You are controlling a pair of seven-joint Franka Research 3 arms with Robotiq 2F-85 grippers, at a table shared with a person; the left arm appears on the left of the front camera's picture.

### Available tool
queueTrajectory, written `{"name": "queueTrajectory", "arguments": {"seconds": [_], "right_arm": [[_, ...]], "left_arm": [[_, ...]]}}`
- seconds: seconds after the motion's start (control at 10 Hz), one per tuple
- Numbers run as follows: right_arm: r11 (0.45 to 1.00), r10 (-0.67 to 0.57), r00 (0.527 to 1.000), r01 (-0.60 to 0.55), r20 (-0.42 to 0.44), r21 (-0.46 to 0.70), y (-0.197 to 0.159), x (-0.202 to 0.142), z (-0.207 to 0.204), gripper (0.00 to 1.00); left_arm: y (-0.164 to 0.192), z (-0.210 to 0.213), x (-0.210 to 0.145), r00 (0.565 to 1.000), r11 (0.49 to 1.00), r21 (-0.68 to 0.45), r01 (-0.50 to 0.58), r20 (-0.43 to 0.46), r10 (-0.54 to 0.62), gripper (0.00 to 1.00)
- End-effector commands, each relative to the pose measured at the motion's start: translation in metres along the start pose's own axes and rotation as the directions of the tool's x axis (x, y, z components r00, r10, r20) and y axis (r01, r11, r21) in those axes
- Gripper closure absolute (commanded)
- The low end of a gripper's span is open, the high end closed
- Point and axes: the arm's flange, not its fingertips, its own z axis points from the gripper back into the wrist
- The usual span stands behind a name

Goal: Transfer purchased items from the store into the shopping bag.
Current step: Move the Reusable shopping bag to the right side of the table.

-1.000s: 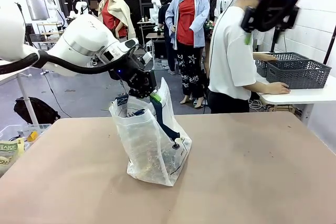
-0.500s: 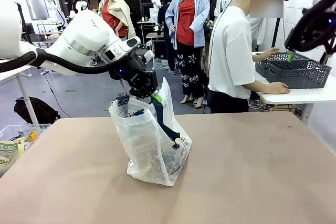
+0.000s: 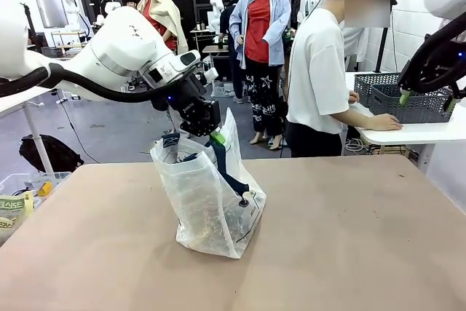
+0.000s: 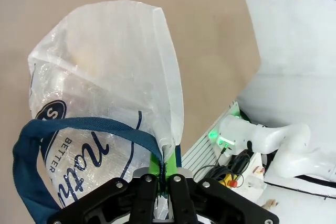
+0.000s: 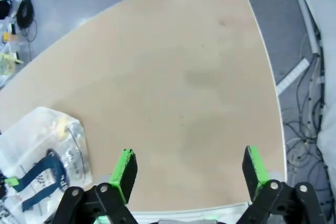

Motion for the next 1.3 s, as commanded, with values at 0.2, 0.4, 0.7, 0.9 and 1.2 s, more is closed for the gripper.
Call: {"name": "queueTrajectory", "arguments": {"seconds": [0.2, 0.4, 0.7, 0.9, 1.2], "right_arm": [[1.000, 0.004, 1.000, -0.004, -0.007, -0.017, -0.001, 0.003, 0.006, 0.00], [1.000, 0.004, 1.000, -0.004, -0.007, -0.017, -0.001, 0.003, 0.006, 0.00], [1.000, 0.004, 1.000, -0.004, -0.007, -0.017, -0.001, 0.003, 0.006, 0.00], [1.000, 0.004, 1.000, -0.004, -0.007, -0.017, -0.001, 0.003, 0.006, 0.00], [1.000, 0.004, 1.000, -0.004, -0.007, -0.017, -0.001, 0.003, 0.006, 0.00]], "left_arm": [[-0.014, 0.048, -0.022, 0.996, 0.990, 0.134, 0.053, 0.070, -0.063, 1.00], [-0.005, 0.090, -0.031, 0.988, 0.982, 0.187, 0.004, 0.149, -0.033, 1.00], [0.016, 0.139, -0.039, 0.973, 0.964, 0.243, -0.112, 0.224, 0.057, 1.00], [0.029, 0.185, -0.050, 0.933, 0.923, 0.293, -0.249, 0.329, 0.147, 1.00], [0.063, 0.249, -0.064, 0.868, 0.813, 0.370, -0.449, 0.395, 0.300, 1.00]]}}
